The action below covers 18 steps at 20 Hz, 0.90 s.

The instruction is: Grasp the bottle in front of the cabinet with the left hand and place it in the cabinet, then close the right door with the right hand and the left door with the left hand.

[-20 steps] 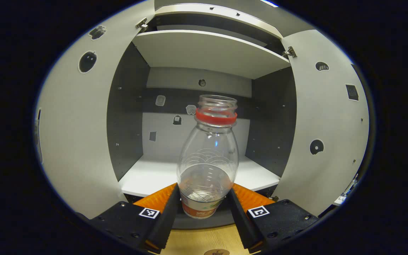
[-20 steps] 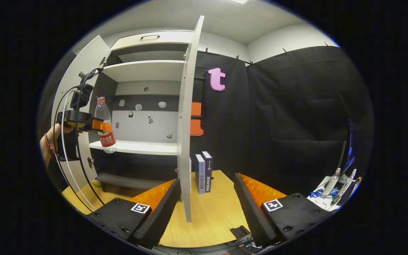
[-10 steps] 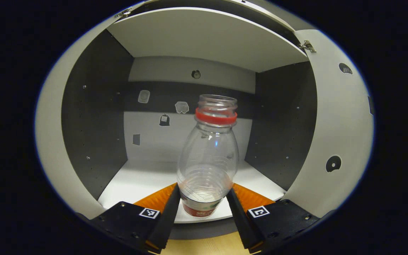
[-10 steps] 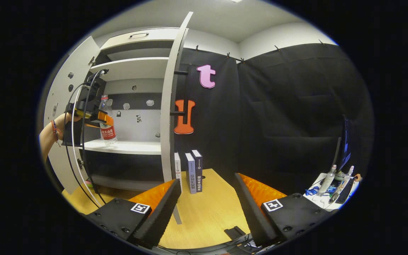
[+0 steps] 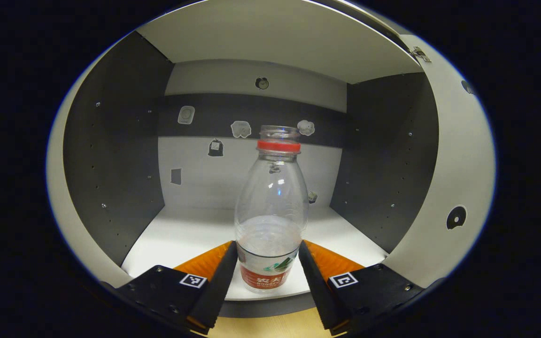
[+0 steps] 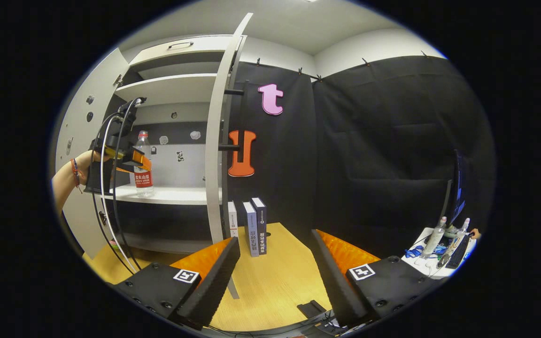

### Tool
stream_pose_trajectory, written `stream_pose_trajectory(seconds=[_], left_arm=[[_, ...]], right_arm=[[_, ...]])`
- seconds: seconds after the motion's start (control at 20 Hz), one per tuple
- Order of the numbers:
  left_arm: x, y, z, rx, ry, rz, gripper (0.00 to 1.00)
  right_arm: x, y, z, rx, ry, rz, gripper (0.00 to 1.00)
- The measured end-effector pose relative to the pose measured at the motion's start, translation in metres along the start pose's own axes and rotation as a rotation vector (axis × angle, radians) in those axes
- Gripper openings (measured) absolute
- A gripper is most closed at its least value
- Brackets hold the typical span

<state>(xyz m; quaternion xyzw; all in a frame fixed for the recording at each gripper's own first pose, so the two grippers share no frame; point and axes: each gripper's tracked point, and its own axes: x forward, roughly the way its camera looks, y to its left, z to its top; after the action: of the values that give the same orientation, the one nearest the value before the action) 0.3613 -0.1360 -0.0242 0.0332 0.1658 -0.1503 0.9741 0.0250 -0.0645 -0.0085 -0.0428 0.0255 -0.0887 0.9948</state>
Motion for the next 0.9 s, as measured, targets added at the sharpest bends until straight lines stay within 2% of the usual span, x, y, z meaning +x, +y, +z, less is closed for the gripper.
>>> stream_pose_trajectory(seconds=[0.15, 0.2, 0.3, 0.35, 0.55, 0.6, 0.75, 0.8, 0.85, 0.9], left_arm=[[-0.007, 0.006, 0.004, 0.004, -0.019, 0.015, 0.89], [-0.009, 0.007, 0.006, 0.005, -0.027, 0.019, 0.94], [-0.016, 0.009, 0.009, 0.005, -0.049, 0.022, 0.94], [-0.021, 0.011, 0.009, 0.007, -0.052, 0.028, 0.94], [-0.046, 0.015, 0.013, 0.016, -0.078, 0.037, 0.94], [-0.055, 0.016, 0.016, 0.022, -0.09, 0.039, 0.94], [-0.086, 0.017, 0.03, 0.039, -0.143, 0.042, 0.94], [-0.097, 0.019, 0.035, 0.041, -0.164, 0.045, 0.94], [-0.109, 0.021, 0.039, 0.04, -0.183, 0.046, 0.94], [-0.121, 0.022, 0.044, 0.034, -0.203, 0.047, 0.94]], right_arm=[[0.001, -0.001, 0.002, -0.001, -0.004, -0.002, 1.0], [0.0, -0.002, 0.003, -0.005, -0.006, -0.004, 0.94], [0.002, -0.004, 0.005, -0.009, -0.009, -0.006, 0.94], [0.004, -0.004, 0.005, -0.01, -0.01, -0.006, 0.99], [0.008, -0.011, 0.011, -0.017, -0.017, -0.014, 1.0], [0.009, -0.013, 0.012, -0.02, -0.017, -0.014, 0.94], [0.018, -0.016, 0.015, -0.025, -0.013, -0.004, 0.94], [0.021, -0.014, 0.017, -0.023, -0.012, 0.007, 0.99], [0.023, -0.012, 0.019, -0.02, -0.011, 0.018, 0.99], [0.027, -0.011, 0.02, -0.017, -0.01, 0.028, 0.94]])
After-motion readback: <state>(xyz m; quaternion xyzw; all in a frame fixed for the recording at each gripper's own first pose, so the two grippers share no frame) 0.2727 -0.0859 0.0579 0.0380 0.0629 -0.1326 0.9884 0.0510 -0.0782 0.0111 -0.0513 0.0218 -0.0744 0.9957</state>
